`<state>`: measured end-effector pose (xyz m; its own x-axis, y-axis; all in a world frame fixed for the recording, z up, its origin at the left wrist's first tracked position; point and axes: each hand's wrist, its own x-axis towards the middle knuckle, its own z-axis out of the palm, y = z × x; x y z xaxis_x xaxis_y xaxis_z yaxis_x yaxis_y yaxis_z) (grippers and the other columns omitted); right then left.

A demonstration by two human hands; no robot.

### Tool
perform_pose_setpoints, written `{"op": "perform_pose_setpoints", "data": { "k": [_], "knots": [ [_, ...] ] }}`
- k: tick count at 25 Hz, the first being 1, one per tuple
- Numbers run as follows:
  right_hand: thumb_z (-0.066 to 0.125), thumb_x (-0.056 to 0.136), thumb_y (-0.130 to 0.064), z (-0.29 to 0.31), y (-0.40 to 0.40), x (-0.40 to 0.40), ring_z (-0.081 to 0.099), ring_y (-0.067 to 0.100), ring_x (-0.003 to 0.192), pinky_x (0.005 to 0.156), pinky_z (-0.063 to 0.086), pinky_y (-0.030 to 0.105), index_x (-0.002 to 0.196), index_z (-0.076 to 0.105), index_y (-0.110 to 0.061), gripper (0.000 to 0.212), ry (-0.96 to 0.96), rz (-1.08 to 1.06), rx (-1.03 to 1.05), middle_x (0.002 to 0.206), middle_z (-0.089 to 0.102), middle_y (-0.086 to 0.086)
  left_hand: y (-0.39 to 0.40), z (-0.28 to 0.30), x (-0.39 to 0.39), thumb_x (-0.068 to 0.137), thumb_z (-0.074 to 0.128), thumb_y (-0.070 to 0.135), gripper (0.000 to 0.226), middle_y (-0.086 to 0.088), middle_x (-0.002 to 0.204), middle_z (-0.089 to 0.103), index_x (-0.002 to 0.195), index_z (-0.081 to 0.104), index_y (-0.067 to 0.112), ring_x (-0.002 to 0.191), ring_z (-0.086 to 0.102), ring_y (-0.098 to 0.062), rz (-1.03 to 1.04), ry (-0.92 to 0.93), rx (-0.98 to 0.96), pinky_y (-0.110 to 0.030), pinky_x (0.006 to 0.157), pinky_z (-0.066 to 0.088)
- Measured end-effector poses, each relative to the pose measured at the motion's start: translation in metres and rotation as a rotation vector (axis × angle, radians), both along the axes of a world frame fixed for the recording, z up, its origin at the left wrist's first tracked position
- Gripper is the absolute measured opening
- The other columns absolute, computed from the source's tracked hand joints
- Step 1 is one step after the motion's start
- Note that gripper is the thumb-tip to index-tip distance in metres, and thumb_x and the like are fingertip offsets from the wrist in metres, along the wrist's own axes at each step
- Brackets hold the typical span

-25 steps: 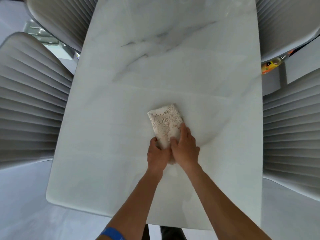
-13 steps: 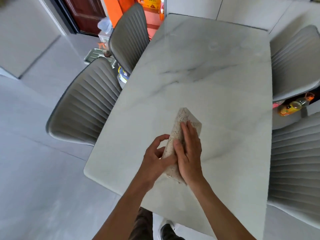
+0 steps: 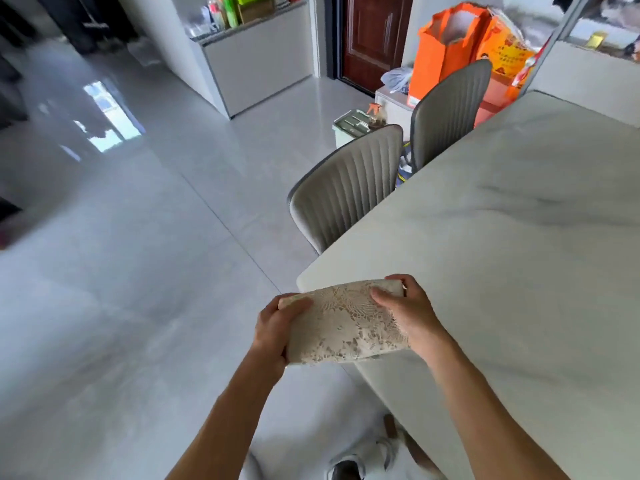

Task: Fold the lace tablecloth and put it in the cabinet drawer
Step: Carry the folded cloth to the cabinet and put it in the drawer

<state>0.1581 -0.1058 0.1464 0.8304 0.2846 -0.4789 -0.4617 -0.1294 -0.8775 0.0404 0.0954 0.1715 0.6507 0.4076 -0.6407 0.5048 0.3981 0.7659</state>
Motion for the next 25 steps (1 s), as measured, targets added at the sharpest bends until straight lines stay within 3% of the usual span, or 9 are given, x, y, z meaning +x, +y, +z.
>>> {"op": "perform_pose_setpoints", "data": {
  "k": [4, 6, 9, 11, 13, 15, 19, 22, 25],
  "knots": [
    [0.081, 0.077, -0.018, 0.005, 0.083, -0.044, 0.069, 0.027, 0.089, 0.078, 0.055, 0.039, 0.097, 0.064, -0.017, 0.026, -0.035, 0.027, -0.013, 0.089, 0.073, 0.005, 0.051, -0.015, -0.076, 0.080, 0.078, 0.031, 0.053, 0.010, 0.109, 0.069, 0.117, 0.052, 0.059, 0.092, 0.069, -0.007, 0.135, -0.122, 0.177, -0.019, 0.061, 0.056],
    [0.082, 0.073, -0.021, 0.012, 0.126, -0.079, 0.068, 0.028, 0.106, 0.093, 0.054, 0.044, 0.111, 0.062, -0.021, 0.043, -0.028, 0.202, 0.049, 0.107, 0.073, 0.006, 0.094, -0.014, -0.113, 0.081, 0.072, 0.042, 0.059, 0.013, 0.110, 0.064, 0.125, 0.041, 0.065, 0.094, 0.066, -0.005, 0.183, -0.158, 0.371, -0.018, 0.064, 0.055],
    [0.084, 0.075, -0.023, 0.019, 0.191, -0.147, 0.039, -0.008, 0.133, 0.105, 0.036, 0.013, 0.142, 0.035, -0.042, 0.085, -0.242, 0.382, 0.036, 0.142, 0.044, -0.025, 0.156, -0.007, -0.170, 0.085, 0.060, 0.051, 0.049, 0.012, 0.107, 0.060, 0.129, 0.040, 0.061, 0.092, 0.061, -0.003, 0.169, -0.120, 0.711, -0.025, 0.077, 0.051],
    [0.080, 0.079, -0.025, 0.027, 0.242, -0.197, 0.029, -0.012, 0.137, 0.103, 0.027, 0.001, 0.145, 0.035, -0.041, 0.082, -0.489, 0.412, 0.009, 0.148, 0.035, -0.028, 0.199, 0.000, -0.222, 0.085, 0.059, 0.058, 0.049, 0.017, 0.108, 0.050, 0.131, 0.042, 0.058, 0.091, 0.058, 0.005, 0.120, -0.106, 0.845, -0.009, 0.074, 0.043],
    [0.077, 0.077, -0.034, 0.038, 0.292, -0.242, 0.046, -0.004, 0.128, 0.101, 0.033, 0.006, 0.130, 0.054, -0.043, 0.058, -0.640, 0.478, -0.007, 0.135, 0.052, -0.015, 0.242, 0.010, -0.276, 0.074, 0.067, 0.067, 0.066, 0.022, 0.111, 0.041, 0.133, 0.040, 0.058, 0.093, 0.055, 0.015, 0.108, -0.113, 0.838, 0.002, 0.068, 0.040],
    [0.076, 0.072, -0.042, 0.051, 0.344, -0.277, 0.054, -0.002, 0.118, 0.097, 0.036, 0.006, 0.114, 0.063, -0.048, 0.044, -0.690, 0.569, -0.039, 0.122, 0.057, -0.011, 0.284, 0.015, -0.327, 0.064, 0.075, 0.067, 0.079, 0.020, 0.114, 0.037, 0.133, 0.039, 0.060, 0.094, 0.055, 0.014, 0.099, -0.101, 0.827, 0.002, 0.074, 0.040],
    [0.087, 0.069, -0.031, 0.056, 0.428, -0.320, 0.050, -0.009, 0.120, 0.098, 0.033, 0.007, 0.110, 0.063, -0.049, 0.050, -0.582, 0.809, -0.059, 0.123, 0.056, -0.022, 0.344, 0.012, -0.396, 0.056, 0.086, 0.057, 0.083, 0.009, 0.116, 0.041, 0.130, 0.047, 0.057, 0.097, 0.054, 0.009, 0.207, -0.039, 0.800, -0.018, 0.087, 0.045],
    [0.088, 0.070, -0.025, 0.045, 0.495, -0.342, 0.049, -0.013, 0.119, 0.097, 0.035, 0.009, 0.110, 0.064, -0.043, 0.051, -0.501, 0.908, -0.041, 0.125, 0.058, -0.021, 0.392, 0.001, -0.428, 0.056, 0.089, 0.050, 0.080, 0.010, 0.117, 0.044, 0.127, 0.052, 0.054, 0.101, 0.049, 0.020, 0.339, -0.044, 0.749, -0.009, 0.084, 0.041],
    [0.088, 0.069, -0.019, 0.027, 0.564, -0.354, 0.046, -0.022, 0.116, 0.092, 0.034, -0.002, 0.119, 0.063, -0.033, 0.058, -0.377, 0.932, 0.022, 0.128, 0.059, -0.020, 0.446, -0.008, -0.444, 0.060, 0.089, 0.044, 0.079, 0.015, 0.115, 0.046, 0.127, 0.050, 0.055, 0.101, 0.049, 0.019, 0.458, 0.010, 0.707, -0.001, 0.078, 0.039]
  ]
}}
